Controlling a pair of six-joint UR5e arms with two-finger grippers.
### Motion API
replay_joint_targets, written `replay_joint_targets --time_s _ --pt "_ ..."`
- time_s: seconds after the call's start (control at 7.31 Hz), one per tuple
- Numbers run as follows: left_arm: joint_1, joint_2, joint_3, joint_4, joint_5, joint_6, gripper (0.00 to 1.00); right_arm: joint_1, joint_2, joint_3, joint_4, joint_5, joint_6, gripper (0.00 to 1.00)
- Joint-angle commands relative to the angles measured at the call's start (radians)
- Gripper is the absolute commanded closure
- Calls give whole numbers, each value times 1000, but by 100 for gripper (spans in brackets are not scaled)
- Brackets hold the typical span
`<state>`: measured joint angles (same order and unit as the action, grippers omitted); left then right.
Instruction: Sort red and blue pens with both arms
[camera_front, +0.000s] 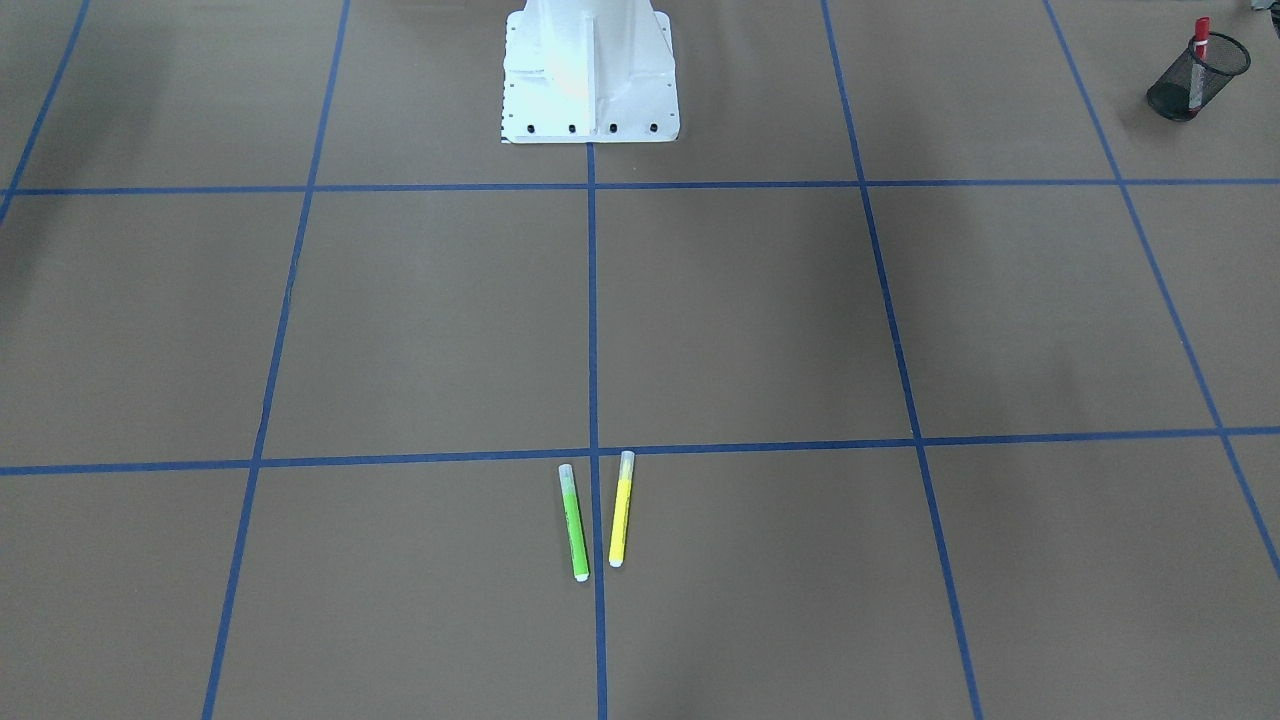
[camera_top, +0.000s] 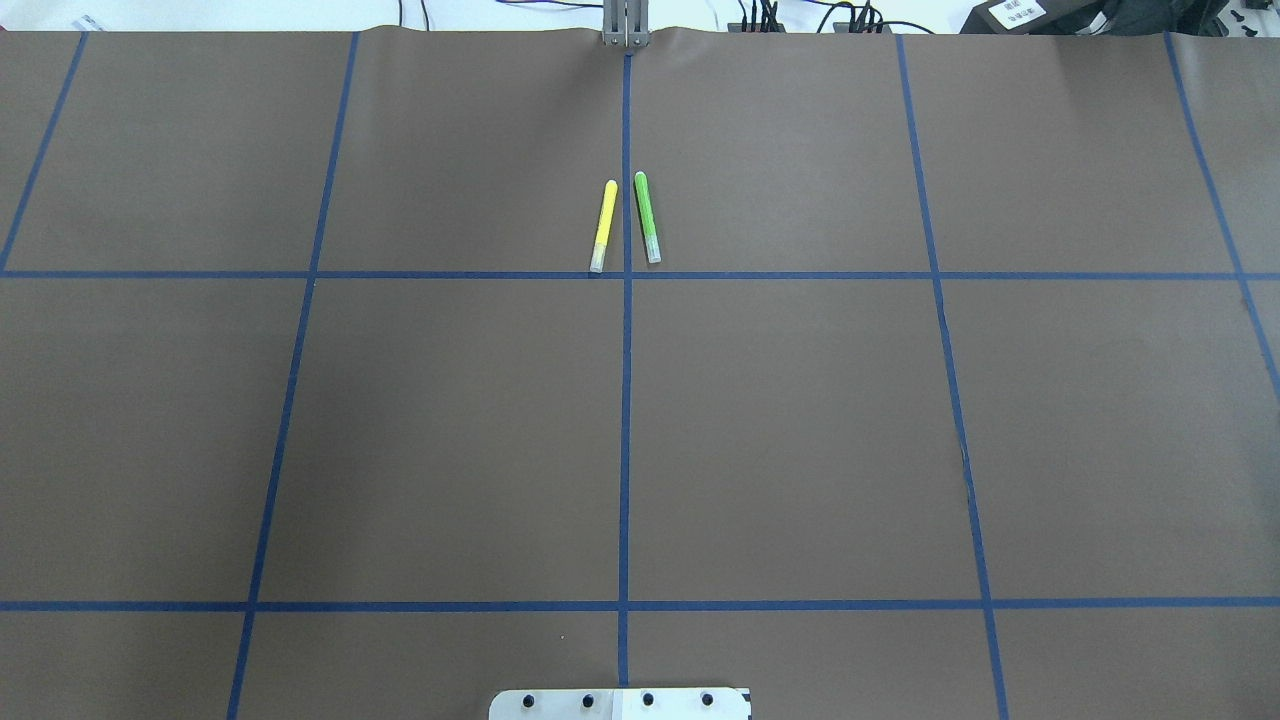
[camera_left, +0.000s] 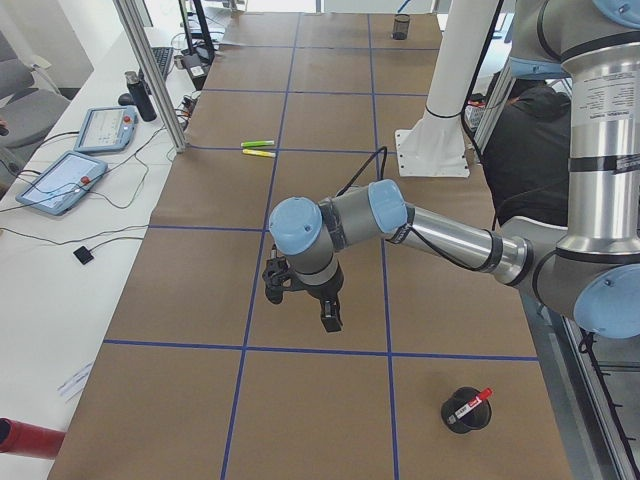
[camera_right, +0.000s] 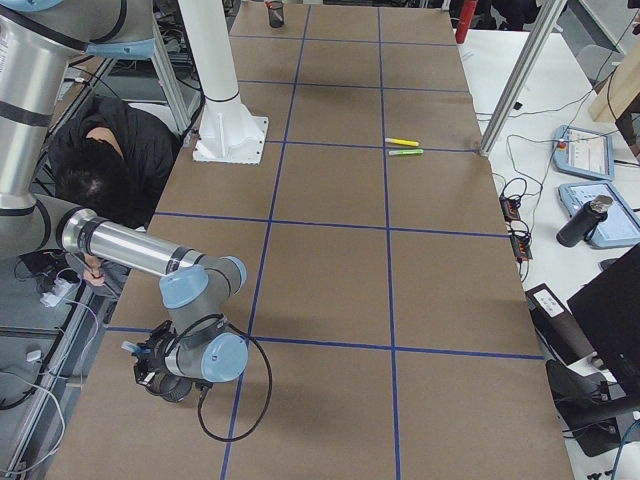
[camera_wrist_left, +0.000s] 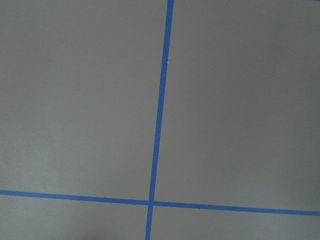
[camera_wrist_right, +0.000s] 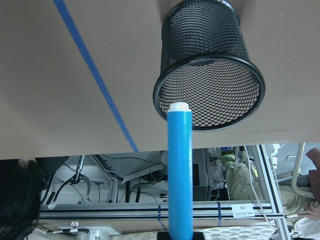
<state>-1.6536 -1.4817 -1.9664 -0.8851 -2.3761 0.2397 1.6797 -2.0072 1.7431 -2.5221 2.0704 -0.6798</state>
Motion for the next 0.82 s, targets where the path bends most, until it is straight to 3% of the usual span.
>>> replay_joint_targets --time_s 0.0,0.14,0.27,0.41,0.55,0.68 --pt "-2 0 -18 3 3 1 0 0 4 -45 0 4 0 100" --pt "-2 0 -20 3 3 0 0 0 8 -69 3 10 0 100" --pt "-2 -2 -19 3 3 0 0 0 16 -100 6 11 -1 65" --pt "-2 -3 -19 3 3 0 0 0 16 -123 11 8 -3 61" --pt "-2 -5 -19 3 3 0 0 0 16 -141 25 8 -3 1" --pt "-2 -5 -19 3 3 0 0 0 16 -146 35 5 -4 0"
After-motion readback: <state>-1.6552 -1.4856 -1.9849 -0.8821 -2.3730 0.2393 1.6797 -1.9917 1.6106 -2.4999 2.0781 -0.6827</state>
